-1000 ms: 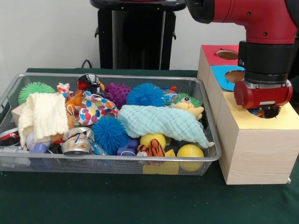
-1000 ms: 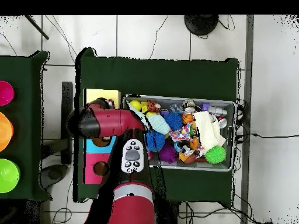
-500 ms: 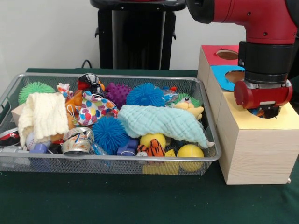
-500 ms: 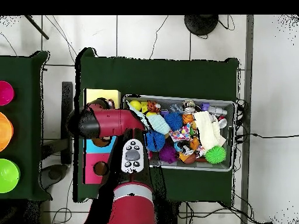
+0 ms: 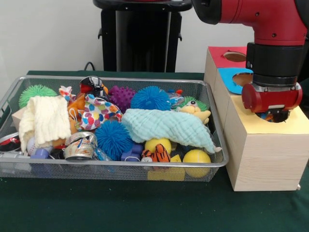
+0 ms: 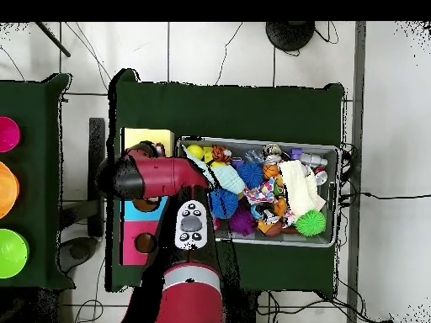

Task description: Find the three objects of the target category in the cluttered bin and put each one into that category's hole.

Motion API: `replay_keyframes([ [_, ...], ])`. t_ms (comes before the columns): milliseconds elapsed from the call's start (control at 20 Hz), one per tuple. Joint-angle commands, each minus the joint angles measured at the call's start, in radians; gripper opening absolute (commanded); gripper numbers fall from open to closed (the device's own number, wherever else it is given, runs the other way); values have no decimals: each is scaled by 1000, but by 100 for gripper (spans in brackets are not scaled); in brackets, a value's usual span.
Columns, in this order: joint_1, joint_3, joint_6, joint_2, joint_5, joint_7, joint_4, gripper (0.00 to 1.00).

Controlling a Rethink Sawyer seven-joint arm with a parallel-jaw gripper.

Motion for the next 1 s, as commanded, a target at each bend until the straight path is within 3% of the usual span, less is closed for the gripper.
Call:
replay_keyframes([
  [50, -20, 8, 202, -80, 24, 150, 83, 100],
  [250, -29, 17, 192, -82, 23, 144, 88, 100],
  [300, -35, 23, 179, -85, 23, 144, 95, 0],
  [450, -54, 44, 177, -87, 25, 134, 99, 0],
  [600, -22, 4, 256, -70, 17, 133, 55, 0],
  [1000, -30, 21, 245, -78, 15, 150, 79, 0],
])
